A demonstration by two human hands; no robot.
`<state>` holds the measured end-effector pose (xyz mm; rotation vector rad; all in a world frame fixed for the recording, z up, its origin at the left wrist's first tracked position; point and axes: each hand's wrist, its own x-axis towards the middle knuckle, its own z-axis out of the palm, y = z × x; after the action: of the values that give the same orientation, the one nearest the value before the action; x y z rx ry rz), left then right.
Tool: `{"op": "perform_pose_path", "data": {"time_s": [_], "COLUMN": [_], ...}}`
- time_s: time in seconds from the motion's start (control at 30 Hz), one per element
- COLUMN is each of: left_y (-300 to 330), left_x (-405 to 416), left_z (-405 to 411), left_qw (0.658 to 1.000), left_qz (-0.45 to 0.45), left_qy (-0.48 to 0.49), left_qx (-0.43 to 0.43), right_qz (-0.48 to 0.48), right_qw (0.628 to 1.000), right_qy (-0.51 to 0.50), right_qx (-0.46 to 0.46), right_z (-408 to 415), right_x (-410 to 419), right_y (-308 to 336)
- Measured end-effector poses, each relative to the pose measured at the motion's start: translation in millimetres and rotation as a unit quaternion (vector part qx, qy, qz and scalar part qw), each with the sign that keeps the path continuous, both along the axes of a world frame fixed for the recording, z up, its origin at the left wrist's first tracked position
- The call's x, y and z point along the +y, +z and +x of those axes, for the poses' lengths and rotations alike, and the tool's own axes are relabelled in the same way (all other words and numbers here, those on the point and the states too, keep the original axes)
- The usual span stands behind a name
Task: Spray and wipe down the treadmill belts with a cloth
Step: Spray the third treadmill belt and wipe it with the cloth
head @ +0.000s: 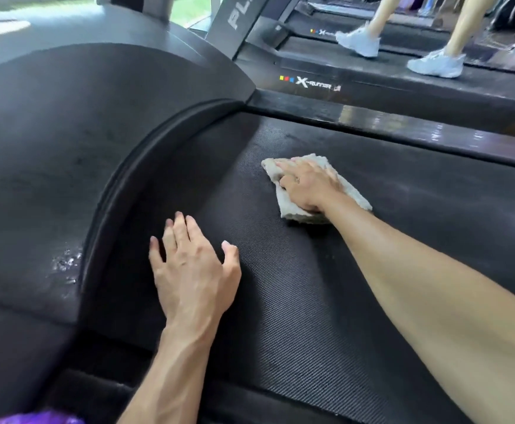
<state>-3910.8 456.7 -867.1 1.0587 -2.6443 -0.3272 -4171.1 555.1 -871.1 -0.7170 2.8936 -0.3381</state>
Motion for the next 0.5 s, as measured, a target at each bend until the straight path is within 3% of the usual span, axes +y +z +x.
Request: {"op": "perform_pose_path", "data": {"time_s": [0.17,0.33,0.5], "left_y": [-1,-1,-1], "left_x": [-2,-1,1], "left_z": [-1,0,-2], "left_qw": [1.0,1.0,1.0], "left_qz": [-0.004,-0.007,0.005], "left_qy": [0.002,0.003,0.002], "left_qx": [-0.004,0.002,-0.002], "right_qz": [-0.018,-0.023,0.0], "right_qw": [0.997,0.991,1.0], "right_qy": [0.081,0.133,0.008], "right_qx": [0.009,0.008,0.002], "right_z": [36,35,-1], "right_x": [-40,17,17], "right_y": [11,1,8]}}
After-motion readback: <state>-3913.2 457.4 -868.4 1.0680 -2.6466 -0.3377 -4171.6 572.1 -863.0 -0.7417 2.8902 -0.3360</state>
